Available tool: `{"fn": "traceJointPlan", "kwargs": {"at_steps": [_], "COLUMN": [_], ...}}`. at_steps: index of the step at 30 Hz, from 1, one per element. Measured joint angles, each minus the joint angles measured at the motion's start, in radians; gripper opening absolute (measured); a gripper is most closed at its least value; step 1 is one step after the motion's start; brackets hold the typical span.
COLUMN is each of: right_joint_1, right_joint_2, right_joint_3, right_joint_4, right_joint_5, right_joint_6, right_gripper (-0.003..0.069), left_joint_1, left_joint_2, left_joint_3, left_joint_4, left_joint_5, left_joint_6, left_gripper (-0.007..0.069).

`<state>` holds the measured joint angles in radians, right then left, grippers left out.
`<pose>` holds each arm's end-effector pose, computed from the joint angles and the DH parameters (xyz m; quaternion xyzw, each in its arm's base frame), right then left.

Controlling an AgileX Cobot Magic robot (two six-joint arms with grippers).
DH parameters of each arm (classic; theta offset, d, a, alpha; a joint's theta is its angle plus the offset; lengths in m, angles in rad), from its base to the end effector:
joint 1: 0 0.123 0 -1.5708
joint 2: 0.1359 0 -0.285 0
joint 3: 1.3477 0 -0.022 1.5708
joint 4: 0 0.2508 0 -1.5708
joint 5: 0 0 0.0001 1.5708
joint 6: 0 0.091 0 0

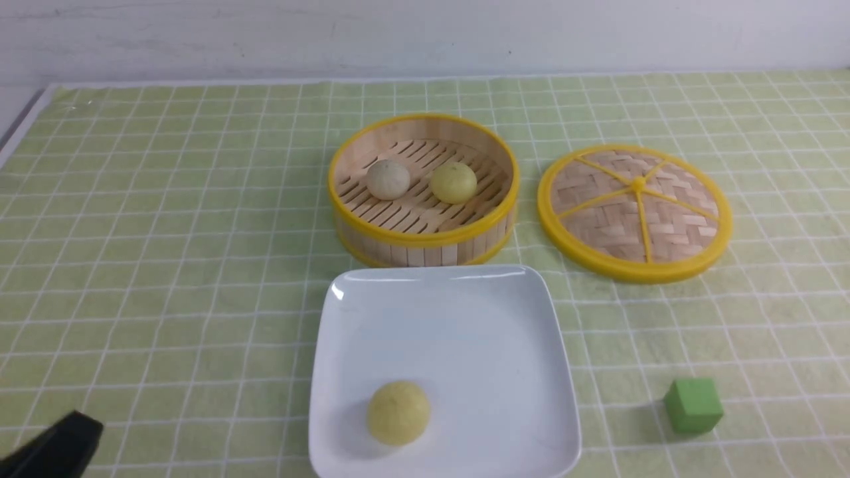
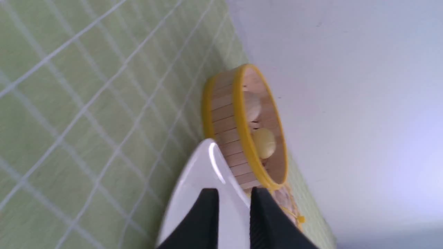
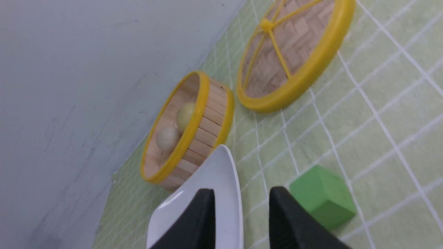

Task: Put the steamed buns into the plate on the green tablecloth.
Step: 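Reach toward a bun in the bamboo steamer with the right gripper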

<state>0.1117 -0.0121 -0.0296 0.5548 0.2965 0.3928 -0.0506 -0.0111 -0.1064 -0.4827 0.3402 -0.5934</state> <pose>0.0504 0.0198 0.2009 0.2499 0.7066 0.3778 0.5437 0.0470 -0.0165 0.2220 -0.3091 0.6733 -0.3996 0.5398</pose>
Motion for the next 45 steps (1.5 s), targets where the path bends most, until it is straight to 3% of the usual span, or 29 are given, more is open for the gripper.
{"fn": "traceJointPlan", "kwargs": {"at_steps": [1, 3, 5, 7, 10, 11, 12, 15, 18, 22, 27, 39, 45], "right_joint_1": [0.0, 0.0, 0.0, 0.0, 0.0, 0.0, 0.0, 0.0, 0.0, 0.013, 0.104, 0.263, 0.265], "right_joint_2": [0.01, 0.054, 0.155, 0.253, 0.486, 0.501, 0.614, 0.81, 1.067, 1.269, 1.482, 1.975, 2.177], "right_joint_3": [-0.062, -0.129, -0.233, -0.32, -0.47, -0.47, -0.527, -0.607, -0.682, -0.784, -0.967, -1.6, -1.886], "right_joint_4": [-0.031, -0.092, -0.194, -0.276, -0.423, -0.429, -0.465, -0.462, -0.295, -0.025, 0.134, 0.006, -0.05], "right_joint_5": [-0.001, 0.006, 0.067, 0.162, 0.389, 0.406, 0.523, 0.666, 0.692, 0.665, 0.647, 0.611, 0.466], "right_joint_6": [-0.045, -0.09, -0.11, -0.098, -0.057, -0.057, -0.075, -0.154, -0.379, -0.65, -0.857, -0.842, -0.829], "right_gripper": [0.0209, 0.0148, 0.0047, -0.0002, -0.0009, -0.0009, -0.0006, 0.0, 0.001, 0.0043, 0.012, 0.039, 0.0433], "left_joint_1": [0.0, 0.0, 0.0, 0.0, 0.0, 0.0, 0.0, 0.0, 0.0, 0.0, 0.0, 0.0, 0.0], "left_joint_2": [0.005, 0.042, 0.149, 0.256, 0.481, 0.494, 0.594, 0.726, 0.869, 0.945, 0.974, 0.976, 0.976], "left_joint_3": [-0.078, -0.155, -0.25, -0.307, -0.389, -0.397, -0.422, -0.457, -0.487, -0.491, -0.491, -0.491, -0.491], "left_joint_4": [0.018, 0.04, 0.083, 0.113, 0.158, 0.163, 0.175, 0.179, 0.173, 0.17, 0.167, 0.167, 0.167], "left_joint_5": [0.043, 0.109, 0.253, 0.403, 0.605, 0.622, 0.659, 0.673, 0.654, 0.636, 0.617, 0.554, 0.541], "left_joint_6": [0.065, 0.118, 0.173, 0.206, 0.29, 0.297, 0.343, 0.418, 0.476, 0.485, 0.487, 0.487, 0.487], "left_gripper": [0.0066, 0.0023, 0.0001, 0.0002, 0.0002, 0.0002, 0.0002, 0.0002, 0.0002, 0.0009, 0.0031, 0.0104, 0.0185]}}
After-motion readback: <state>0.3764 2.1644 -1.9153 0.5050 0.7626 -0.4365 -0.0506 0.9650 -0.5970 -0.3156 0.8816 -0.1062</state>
